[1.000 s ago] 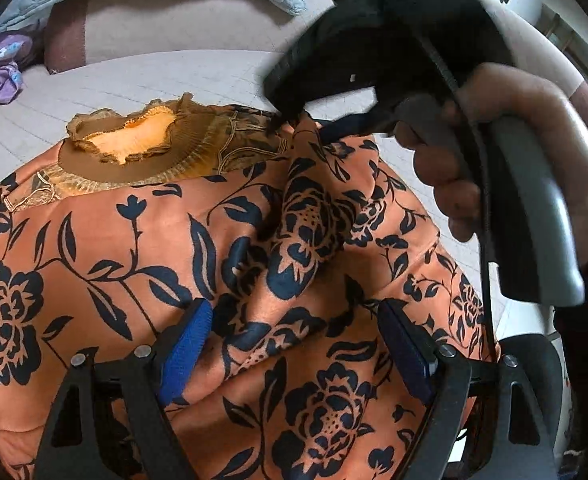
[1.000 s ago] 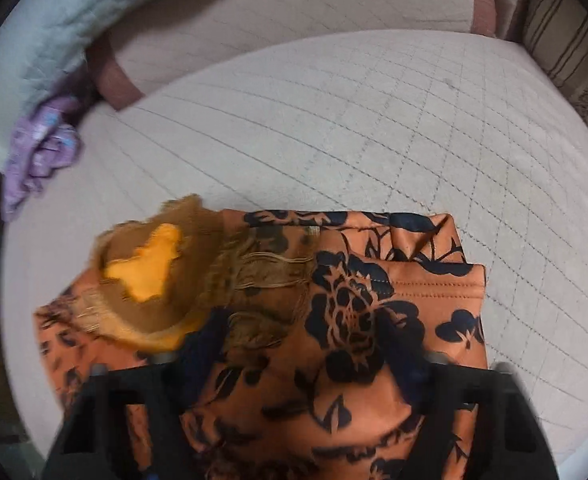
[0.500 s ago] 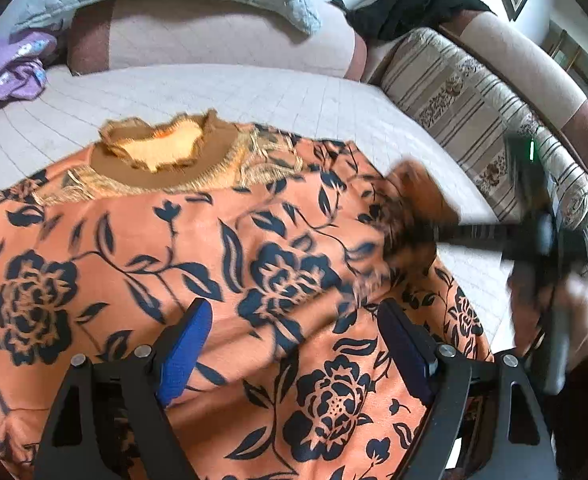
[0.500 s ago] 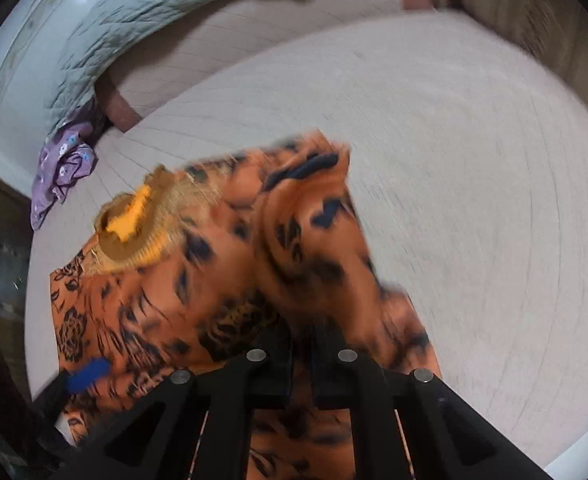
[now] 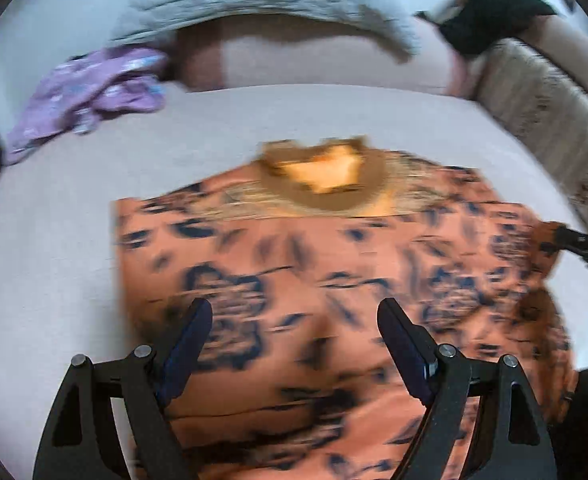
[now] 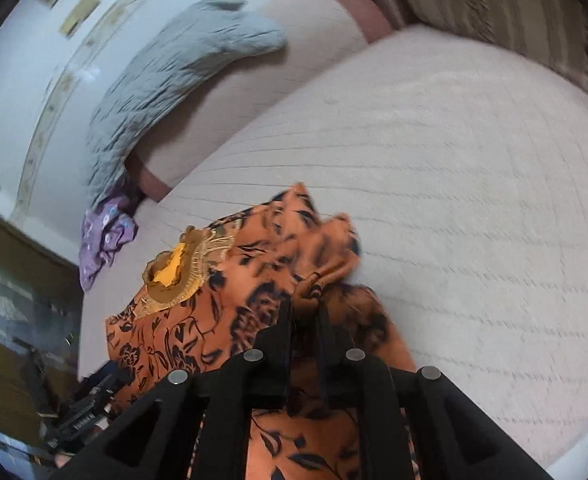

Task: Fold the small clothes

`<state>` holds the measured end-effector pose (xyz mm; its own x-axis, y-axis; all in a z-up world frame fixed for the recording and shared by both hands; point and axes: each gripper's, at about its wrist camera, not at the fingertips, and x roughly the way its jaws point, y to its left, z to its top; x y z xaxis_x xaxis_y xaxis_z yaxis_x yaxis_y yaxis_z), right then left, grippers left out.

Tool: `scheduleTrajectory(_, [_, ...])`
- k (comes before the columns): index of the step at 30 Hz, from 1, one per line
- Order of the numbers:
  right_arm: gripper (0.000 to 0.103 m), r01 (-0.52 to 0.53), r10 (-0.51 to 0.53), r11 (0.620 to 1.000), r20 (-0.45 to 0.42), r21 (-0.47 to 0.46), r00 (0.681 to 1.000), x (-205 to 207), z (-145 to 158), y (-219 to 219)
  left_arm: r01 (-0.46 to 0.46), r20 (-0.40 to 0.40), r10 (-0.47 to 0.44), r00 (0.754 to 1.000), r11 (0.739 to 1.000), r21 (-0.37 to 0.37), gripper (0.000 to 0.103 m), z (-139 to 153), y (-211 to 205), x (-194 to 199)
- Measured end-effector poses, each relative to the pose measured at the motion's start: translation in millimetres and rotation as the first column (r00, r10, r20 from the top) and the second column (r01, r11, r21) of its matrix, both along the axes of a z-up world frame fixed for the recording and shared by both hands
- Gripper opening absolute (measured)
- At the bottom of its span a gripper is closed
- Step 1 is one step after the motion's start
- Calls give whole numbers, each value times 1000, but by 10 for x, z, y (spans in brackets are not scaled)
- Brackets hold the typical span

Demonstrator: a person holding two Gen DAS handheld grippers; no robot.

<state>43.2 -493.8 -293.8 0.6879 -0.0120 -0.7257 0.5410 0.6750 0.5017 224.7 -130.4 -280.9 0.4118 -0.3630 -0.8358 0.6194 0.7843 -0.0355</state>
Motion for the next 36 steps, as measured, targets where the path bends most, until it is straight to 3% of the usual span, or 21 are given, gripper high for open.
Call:
scheduleTrajectory(3, [12,-15,12,999,-57,-49,998,275,-182,61,-91,3,92,996,989,115,85,-161,138,144])
scheduleTrajectory(5, [13,16,-22,999,-187,-34,982,334,-465,24,-120,-22,126,992,974,194,85,-340,181,233])
scheduleTrajectory(9, [15,52,-51,999,-126,3,991,108,-400,-49,-123,-34,130,991,979,164,85,-346,225,285])
scheduleTrajectory(14, [14,127,-114,982,99,-138,988,-165,17,58,-135,6,135,991,987,91,85,-189,320,282])
scheduleTrajectory(16, [14,105,-78,972,135,-210,988,-134,91,185,-145,15,145,989,981,126,85,-238,311,287])
scheduleTrajectory(18, [14,82,-59,969,105,-231,993,-52,5,239,-159,3,162,987,964,213,85,-393,280,297])
scheduleTrajectory(19, [14,73,-70,974,21,-213,997,28,-150,208,-159,-20,168,986,960,232,87,-482,284,320])
scheduleTrajectory(21, [16,92,-108,988,-128,-125,986,73,-433,84,-171,-33,181,983,965,201,87,-462,321,349])
scheduleTrajectory(22, [16,118,-120,993,-115,-24,986,5,-538,-16,-168,-40,179,983,966,197,87,-450,331,361])
scheduleTrajectory(24, [19,153,-148,987,-73,55,986,-117,-503,-108,-176,-43,187,981,967,182,87,-429,366,370])
scheduleTrajectory(29, [22,128,-128,992,-19,10,992,-380,-285,-132,-226,-56,232,971,969,100,87,-256,633,242])
scheduleTrajectory(31, [28,108,-108,994,-1,23,994,-559,-234,-147,-257,-48,260,964,964,69,87,-169,775,155])
scheduleTrajectory(32, [36,107,-107,994,4,26,994,-669,-222,-156,-277,-44,279,959,959,51,87,-121,863,112])
scheduleTrajectory(33, [59,108,-109,994,7,32,994,-767,-220,-158,-299,-39,300,953,954,33,87,-87,971,40])
scheduleTrajectory(34, [71,114,-115,992,11,47,993,-857,-262,-155,-322,-36,322,946,947,20,87,-78,1087,-51])
scheduleTrajectory(36, [76,123,-124,990,9,71,992,-987,-333,-154,-366,-53,365,929,931,0,87,-100,1278,-232])
